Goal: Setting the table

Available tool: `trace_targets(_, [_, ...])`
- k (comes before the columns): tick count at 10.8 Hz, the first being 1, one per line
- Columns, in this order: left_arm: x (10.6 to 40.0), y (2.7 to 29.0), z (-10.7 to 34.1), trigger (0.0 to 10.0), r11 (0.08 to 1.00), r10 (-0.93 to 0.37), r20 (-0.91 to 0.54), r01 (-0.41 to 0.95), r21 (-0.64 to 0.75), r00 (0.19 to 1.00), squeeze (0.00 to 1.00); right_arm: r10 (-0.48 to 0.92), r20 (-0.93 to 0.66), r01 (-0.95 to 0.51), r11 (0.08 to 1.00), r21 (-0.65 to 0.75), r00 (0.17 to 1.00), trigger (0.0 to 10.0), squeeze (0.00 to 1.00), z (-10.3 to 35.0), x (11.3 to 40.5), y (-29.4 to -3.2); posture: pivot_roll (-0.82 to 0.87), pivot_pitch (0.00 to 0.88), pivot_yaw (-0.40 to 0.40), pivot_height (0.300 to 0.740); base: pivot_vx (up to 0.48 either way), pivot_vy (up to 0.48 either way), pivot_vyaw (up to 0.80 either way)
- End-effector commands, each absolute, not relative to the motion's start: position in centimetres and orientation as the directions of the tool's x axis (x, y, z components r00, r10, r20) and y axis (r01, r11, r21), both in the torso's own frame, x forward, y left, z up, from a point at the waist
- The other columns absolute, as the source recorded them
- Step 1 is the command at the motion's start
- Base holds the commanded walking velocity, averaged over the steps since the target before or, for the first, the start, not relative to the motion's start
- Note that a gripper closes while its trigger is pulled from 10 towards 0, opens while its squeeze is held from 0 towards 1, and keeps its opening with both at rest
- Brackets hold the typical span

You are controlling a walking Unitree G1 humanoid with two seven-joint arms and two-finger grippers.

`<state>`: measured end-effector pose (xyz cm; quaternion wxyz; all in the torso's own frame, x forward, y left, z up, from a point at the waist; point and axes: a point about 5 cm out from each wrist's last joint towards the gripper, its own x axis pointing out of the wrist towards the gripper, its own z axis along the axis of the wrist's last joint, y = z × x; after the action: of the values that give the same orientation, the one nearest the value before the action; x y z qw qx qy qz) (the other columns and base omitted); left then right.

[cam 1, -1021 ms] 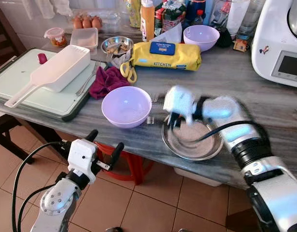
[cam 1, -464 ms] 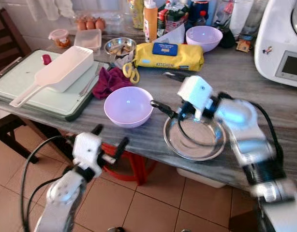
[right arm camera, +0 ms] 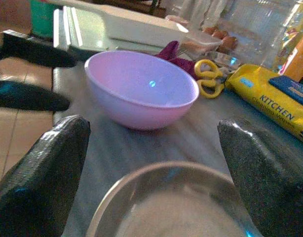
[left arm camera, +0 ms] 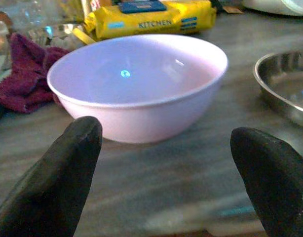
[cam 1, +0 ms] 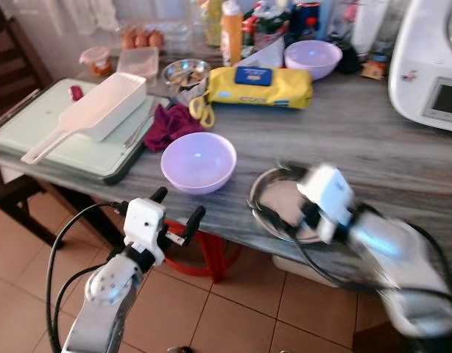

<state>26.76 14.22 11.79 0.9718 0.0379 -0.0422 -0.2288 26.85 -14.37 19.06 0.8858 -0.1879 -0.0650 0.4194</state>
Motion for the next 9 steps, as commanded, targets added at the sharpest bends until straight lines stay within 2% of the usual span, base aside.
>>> trace_targets(1, [26.9, 14.5, 11.7, 10.0, 0.894, -0.443, 0.058, 0.436, 0.106, 0.895, 0.0, 0.776, -0.019, -0.717, 0.573, -0.397, 0.63, 10.0, 0.82, 20.1, 26.3, -14.5, -0.18, 0.139, 0.102, 0.74, 0.0, 0.0, 0.0])
trace_targets(3, [28.0, 14.3, 11.4, 10.0, 0.893, -0.445, 0.053, 0.439, 0.105, 0.894, 0.0, 0.736, -0.072, -0.694, 0.595, -0.406, 0.673, 10.0, 0.71, 19.8, 25.4, -15.3, -0.21, 0.137, 0.112, 0.74, 0.0, 0.0, 0.0])
trace_targets(6, [28.8, 13.8, 11.3, 10.0, 0.876, -0.478, 0.051, 0.471, 0.105, 0.877, 0.0, 0.762, -0.112, -0.739, 0.565, -0.366, 0.638, 10.0, 0.7, 19.5, 24.3, -14.2, -0.23, 0.146, 0.121, 0.74, 0.0, 0.0, 0.0])
trace_targets(9, [29.0, 13.3, 11.4, 10.0, 0.867, -0.495, 0.066, 0.488, 0.101, 0.866, 0.0, 0.763, -0.144, -0.754, 0.554, -0.353, 0.63, 10.0, 0.62, 18.9, 24.1, -13.8, -0.23, 0.147, 0.127, 0.74, 0.0, 0.0, 0.0])
